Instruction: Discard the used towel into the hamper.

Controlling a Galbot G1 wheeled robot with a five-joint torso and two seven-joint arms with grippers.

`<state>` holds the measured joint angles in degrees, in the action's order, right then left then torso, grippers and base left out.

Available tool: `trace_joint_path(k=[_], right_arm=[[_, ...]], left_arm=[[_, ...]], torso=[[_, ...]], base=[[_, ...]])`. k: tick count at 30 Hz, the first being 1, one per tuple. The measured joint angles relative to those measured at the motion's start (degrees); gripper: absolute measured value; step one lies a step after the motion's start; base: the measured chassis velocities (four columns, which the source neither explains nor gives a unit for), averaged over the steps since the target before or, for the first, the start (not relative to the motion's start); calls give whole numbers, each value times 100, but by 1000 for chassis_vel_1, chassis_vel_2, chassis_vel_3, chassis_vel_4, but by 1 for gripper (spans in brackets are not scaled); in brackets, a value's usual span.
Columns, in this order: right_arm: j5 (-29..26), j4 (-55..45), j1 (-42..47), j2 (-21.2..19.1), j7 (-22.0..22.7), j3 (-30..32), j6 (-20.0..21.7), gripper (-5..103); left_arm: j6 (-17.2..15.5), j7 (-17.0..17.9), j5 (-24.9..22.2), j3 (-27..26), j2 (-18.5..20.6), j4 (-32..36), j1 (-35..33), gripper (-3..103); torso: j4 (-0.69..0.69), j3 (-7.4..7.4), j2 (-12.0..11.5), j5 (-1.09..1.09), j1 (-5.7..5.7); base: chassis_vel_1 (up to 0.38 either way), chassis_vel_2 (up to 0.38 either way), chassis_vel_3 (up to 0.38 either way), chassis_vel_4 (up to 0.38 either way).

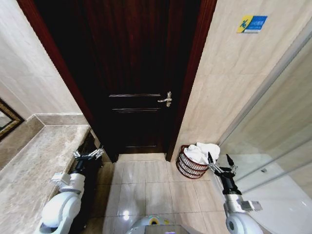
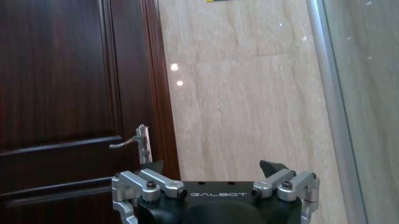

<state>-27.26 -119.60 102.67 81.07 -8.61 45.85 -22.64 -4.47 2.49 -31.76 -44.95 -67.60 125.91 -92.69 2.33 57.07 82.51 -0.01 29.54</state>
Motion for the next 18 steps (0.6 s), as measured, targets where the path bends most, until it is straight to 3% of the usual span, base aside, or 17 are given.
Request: trace_joint_path(k=[11, 18], right_arm=[[-4, -101, 21, -53, 34, 80, 4, 100], [-38, -90, 10, -75, 35, 87, -27, 100]], left_arm=[[0, 0, 0, 0, 0, 0, 0, 100], [0, 0, 0, -1, 0, 0, 1, 100]], torso=[[0, -6, -15, 1, -3], [0, -10, -20, 0, -8]], base=[[0, 0, 0, 0], [81, -75, -98, 90]])
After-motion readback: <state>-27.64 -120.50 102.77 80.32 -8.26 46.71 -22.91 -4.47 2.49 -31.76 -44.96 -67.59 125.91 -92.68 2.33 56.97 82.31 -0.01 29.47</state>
